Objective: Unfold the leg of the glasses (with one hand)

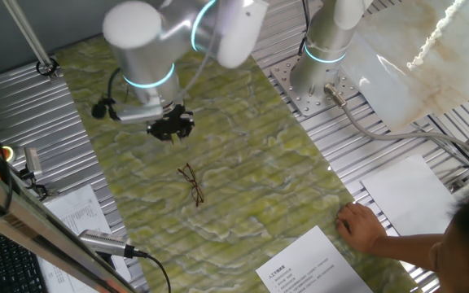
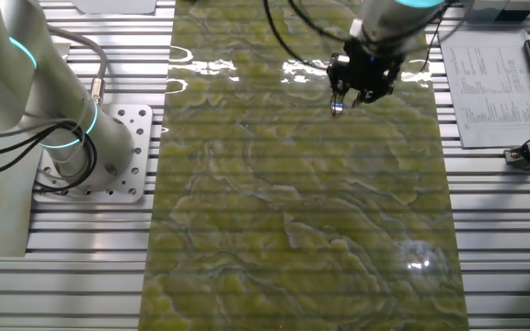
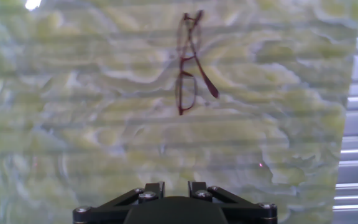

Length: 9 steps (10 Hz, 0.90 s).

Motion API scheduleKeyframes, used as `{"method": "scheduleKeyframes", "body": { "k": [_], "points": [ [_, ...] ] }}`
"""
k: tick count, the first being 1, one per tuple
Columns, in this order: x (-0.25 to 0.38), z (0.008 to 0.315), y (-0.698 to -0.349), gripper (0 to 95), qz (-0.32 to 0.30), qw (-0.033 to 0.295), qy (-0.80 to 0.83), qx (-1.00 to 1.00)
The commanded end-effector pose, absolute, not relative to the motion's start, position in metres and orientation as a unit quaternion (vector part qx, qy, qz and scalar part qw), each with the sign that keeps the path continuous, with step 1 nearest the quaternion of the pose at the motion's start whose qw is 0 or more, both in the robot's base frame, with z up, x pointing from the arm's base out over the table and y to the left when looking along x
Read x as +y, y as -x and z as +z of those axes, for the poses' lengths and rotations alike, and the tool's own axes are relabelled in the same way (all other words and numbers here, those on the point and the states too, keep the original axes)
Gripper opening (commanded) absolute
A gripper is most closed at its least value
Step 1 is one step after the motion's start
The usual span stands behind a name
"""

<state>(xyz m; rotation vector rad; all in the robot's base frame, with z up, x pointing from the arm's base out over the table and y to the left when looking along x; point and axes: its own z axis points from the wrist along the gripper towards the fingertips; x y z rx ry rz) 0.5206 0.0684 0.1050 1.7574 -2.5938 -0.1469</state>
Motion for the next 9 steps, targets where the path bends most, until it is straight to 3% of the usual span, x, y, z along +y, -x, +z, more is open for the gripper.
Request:
{"method": "scheduleKeyframes", "body": {
  "k": [1, 3, 9],
  "points": [
    [0.089, 0.092, -0.523, 19.0, -0.067, -0.030, -0.531, -0.844],
    [0.107, 0.086, -0.522, 19.0, -0.074, -0.049, -0.525, -0.847],
    [0.112, 0.084, -0.530, 19.0, -0.076, -0.052, -0.499, -0.861]
  ]
}}
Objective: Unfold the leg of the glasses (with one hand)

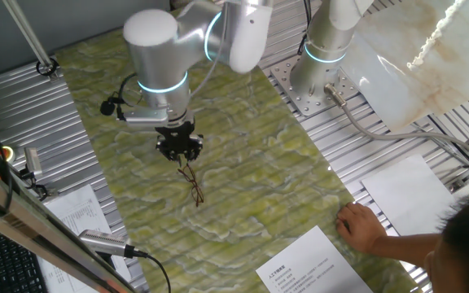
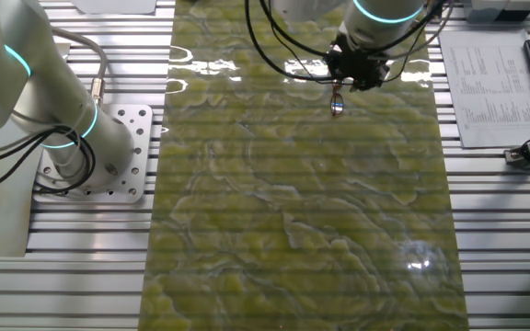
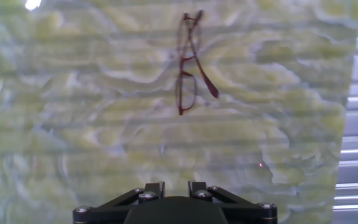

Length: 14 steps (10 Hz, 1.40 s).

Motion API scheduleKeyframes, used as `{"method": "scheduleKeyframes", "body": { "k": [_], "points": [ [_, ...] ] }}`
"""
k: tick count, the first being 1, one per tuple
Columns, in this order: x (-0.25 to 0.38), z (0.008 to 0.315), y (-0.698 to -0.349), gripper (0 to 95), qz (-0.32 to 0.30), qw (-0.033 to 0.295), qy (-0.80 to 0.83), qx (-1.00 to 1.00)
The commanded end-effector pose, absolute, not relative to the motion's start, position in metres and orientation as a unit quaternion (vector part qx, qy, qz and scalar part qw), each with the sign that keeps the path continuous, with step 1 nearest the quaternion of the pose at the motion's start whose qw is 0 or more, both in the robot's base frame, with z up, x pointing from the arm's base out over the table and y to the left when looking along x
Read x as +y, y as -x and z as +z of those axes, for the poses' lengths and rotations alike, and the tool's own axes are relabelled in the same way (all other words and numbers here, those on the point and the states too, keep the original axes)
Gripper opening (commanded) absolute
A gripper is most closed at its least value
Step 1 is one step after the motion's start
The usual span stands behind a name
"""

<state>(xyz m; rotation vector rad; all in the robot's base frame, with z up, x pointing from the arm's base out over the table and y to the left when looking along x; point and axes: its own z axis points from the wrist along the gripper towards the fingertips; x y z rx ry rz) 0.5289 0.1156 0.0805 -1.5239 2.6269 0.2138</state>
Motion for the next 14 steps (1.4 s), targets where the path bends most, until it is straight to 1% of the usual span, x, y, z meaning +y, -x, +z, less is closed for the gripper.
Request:
{"method": "scheduleKeyframes", "body": {
  "k": [1, 2, 5, 7, 8, 9, 10, 14],
  "points": [
    [0.109, 0.085, -0.531, 19.0, 0.085, 0.055, 0.497, 0.862],
    [0.109, 0.085, -0.531, 19.0, 0.096, 0.059, 0.507, 0.855],
    [0.109, 0.085, -0.531, 19.0, 0.093, 0.056, 0.576, 0.810],
    [0.109, 0.085, -0.531, 19.0, 0.090, 0.055, 0.577, 0.810],
    [0.111, 0.077, -0.531, 19.0, 0.108, 0.068, 0.577, 0.807],
    [0.120, 0.070, -0.531, 19.0, 0.108, 0.068, 0.575, 0.808],
    [0.126, 0.067, -0.531, 19.0, 0.102, 0.064, 0.572, 0.812],
    [0.139, 0.062, -0.535, 19.0, 0.099, 0.065, 0.559, 0.821]
  ]
}}
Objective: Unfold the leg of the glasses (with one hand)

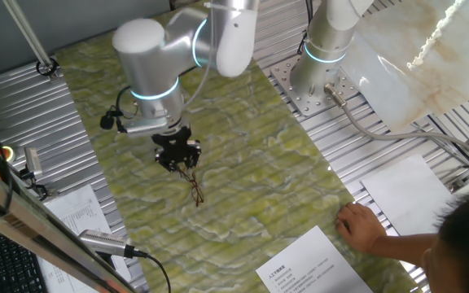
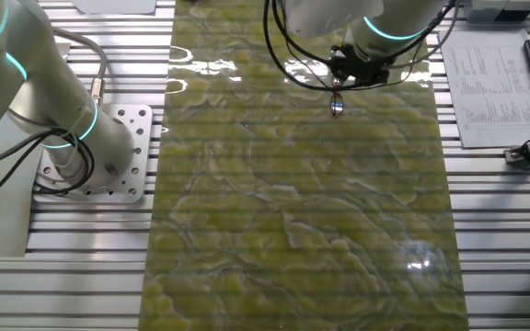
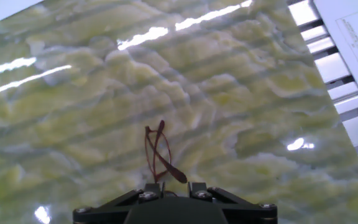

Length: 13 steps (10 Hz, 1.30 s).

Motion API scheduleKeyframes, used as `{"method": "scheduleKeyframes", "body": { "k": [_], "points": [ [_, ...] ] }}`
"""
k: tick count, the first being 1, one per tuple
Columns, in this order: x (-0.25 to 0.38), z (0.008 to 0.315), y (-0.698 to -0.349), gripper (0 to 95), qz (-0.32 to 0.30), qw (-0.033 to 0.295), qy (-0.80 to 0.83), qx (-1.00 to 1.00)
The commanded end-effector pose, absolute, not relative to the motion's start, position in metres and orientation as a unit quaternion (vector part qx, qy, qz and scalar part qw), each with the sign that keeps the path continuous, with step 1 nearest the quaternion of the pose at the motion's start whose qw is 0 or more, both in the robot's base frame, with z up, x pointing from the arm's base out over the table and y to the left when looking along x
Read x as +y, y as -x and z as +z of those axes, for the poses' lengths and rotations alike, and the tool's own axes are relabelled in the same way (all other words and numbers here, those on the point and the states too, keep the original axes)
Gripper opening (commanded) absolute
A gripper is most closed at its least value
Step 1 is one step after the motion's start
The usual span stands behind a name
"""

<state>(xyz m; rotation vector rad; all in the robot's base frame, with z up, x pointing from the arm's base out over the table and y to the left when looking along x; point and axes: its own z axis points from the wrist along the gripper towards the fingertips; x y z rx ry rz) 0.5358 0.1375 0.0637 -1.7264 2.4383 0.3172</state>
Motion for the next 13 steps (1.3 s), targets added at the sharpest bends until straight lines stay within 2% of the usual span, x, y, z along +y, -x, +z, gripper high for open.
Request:
{"method": "scheduleKeyframes", "body": {
  "k": [1, 13],
  "points": [
    [0.141, 0.060, -0.534, 19.0, 0.100, 0.066, 0.557, 0.822],
    [0.137, 0.048, -0.525, 19.0, 0.109, 0.078, 0.564, 0.815]
  ]
}}
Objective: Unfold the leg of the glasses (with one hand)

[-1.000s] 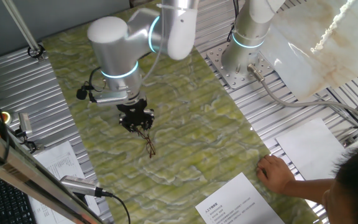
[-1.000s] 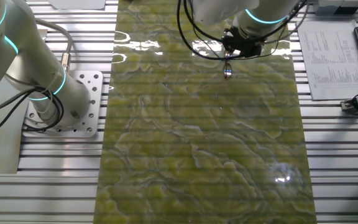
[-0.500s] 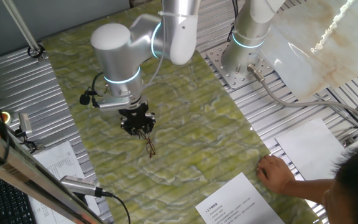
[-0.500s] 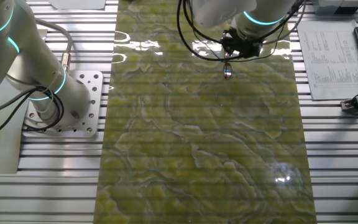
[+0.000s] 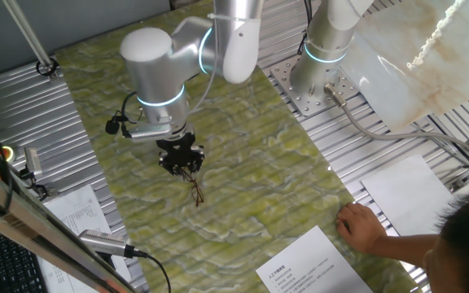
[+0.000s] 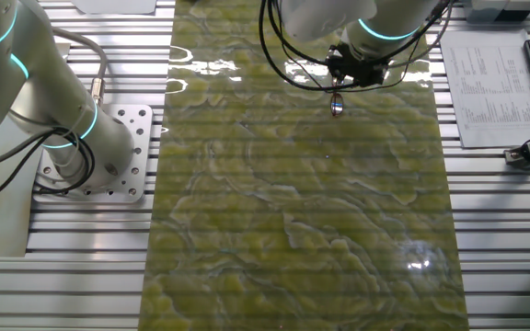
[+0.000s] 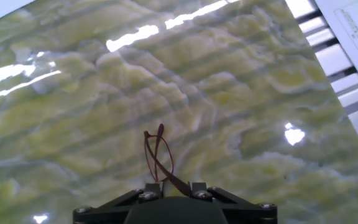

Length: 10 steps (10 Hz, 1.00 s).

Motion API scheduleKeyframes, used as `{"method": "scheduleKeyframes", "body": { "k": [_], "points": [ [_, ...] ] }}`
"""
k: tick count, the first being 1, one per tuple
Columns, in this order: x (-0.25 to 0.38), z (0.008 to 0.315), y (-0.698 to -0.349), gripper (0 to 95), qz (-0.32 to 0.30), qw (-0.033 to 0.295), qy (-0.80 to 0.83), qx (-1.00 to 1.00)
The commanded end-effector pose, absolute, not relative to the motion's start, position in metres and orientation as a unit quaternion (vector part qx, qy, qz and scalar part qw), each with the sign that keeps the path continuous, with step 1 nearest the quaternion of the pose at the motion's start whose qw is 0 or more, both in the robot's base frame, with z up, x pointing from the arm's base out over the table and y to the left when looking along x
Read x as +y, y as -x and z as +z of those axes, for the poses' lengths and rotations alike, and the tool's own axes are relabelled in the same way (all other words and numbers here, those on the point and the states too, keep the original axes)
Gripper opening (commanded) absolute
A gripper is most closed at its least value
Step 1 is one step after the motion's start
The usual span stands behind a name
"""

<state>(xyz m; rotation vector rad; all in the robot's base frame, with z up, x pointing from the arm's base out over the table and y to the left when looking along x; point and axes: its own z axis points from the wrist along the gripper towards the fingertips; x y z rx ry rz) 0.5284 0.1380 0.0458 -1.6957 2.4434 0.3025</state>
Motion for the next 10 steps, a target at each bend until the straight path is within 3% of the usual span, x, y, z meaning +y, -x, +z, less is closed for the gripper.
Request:
{"method": "scheduleKeyframes", "body": {
  "k": [1, 10],
  "points": [
    [0.130, 0.048, -0.522, 19.0, 0.107, 0.076, 0.568, 0.812],
    [0.139, 0.039, -0.522, 19.0, 0.119, 0.085, 0.568, 0.810]
  ]
}}
